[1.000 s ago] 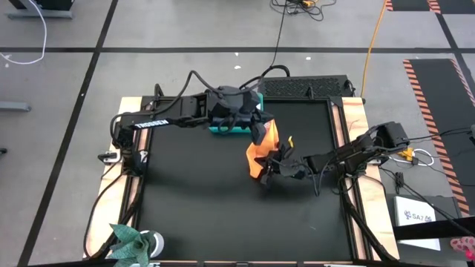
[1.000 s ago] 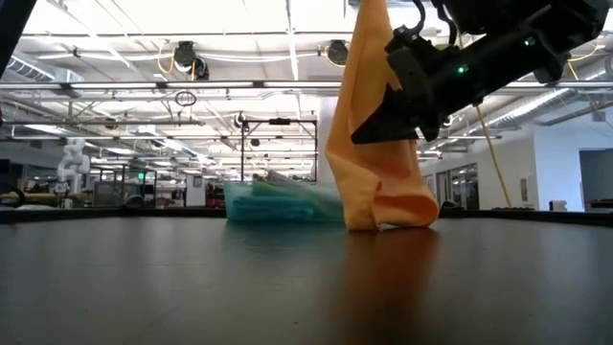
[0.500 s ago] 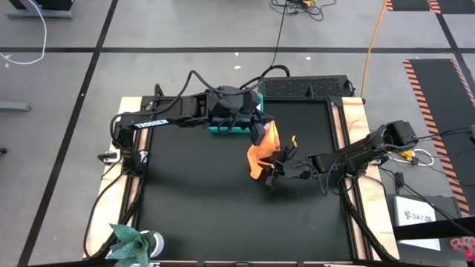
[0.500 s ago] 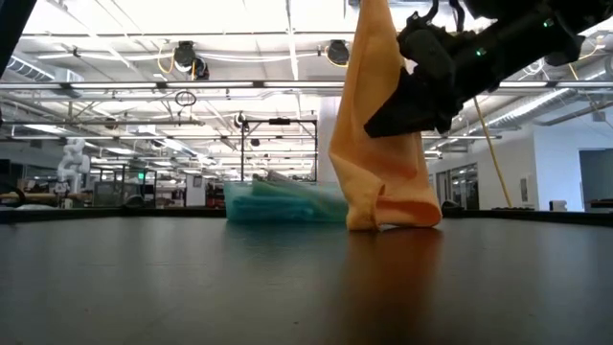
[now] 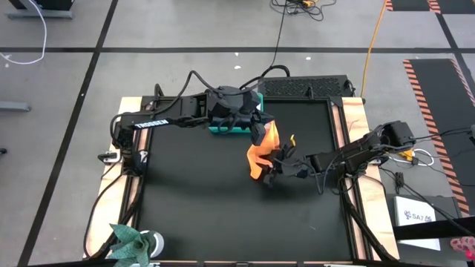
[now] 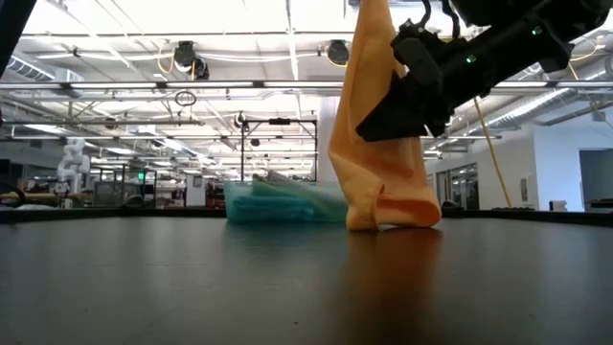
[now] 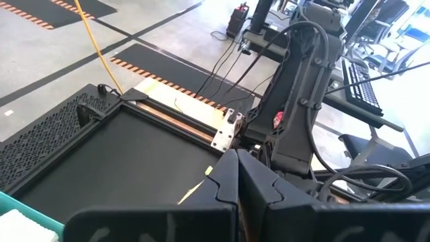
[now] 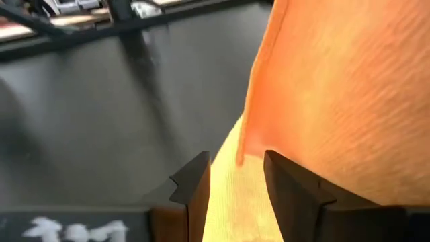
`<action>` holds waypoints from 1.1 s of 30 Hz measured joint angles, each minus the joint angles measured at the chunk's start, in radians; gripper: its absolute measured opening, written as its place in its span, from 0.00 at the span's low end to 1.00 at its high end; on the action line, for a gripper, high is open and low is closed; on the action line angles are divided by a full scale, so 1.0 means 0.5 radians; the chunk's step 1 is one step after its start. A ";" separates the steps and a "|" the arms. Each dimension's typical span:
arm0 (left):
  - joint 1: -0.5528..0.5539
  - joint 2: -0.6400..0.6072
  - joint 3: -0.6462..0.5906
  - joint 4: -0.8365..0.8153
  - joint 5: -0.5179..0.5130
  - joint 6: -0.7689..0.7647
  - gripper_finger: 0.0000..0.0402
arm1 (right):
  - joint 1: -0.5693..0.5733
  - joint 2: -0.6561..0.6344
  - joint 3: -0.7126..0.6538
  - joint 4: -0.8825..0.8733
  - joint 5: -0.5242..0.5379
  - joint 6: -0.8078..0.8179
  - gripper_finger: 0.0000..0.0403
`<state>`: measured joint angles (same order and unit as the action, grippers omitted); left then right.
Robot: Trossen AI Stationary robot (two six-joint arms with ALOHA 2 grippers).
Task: Fold microfiber towels
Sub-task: Fold the orange microfiber towel
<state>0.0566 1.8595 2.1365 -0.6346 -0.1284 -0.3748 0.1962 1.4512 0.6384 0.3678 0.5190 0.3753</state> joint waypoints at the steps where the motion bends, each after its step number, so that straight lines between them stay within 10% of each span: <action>1: 0.000 0.000 0.000 0.001 -0.001 0.000 0.00 | -0.005 0.002 0.000 0.030 0.000 -0.006 0.33; 25: 0.000 0.000 0.000 0.000 -0.005 -0.015 0.01 | -0.122 0.171 -0.001 0.343 -0.157 0.040 0.33; 33: 0.000 0.000 0.000 -0.021 -0.004 -0.015 0.00 | -0.130 0.183 -0.002 0.397 -0.197 0.116 0.05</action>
<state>0.0566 1.8595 2.1365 -0.6453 -0.1303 -0.3824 0.1314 1.5427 0.6376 0.5665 0.4206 0.4333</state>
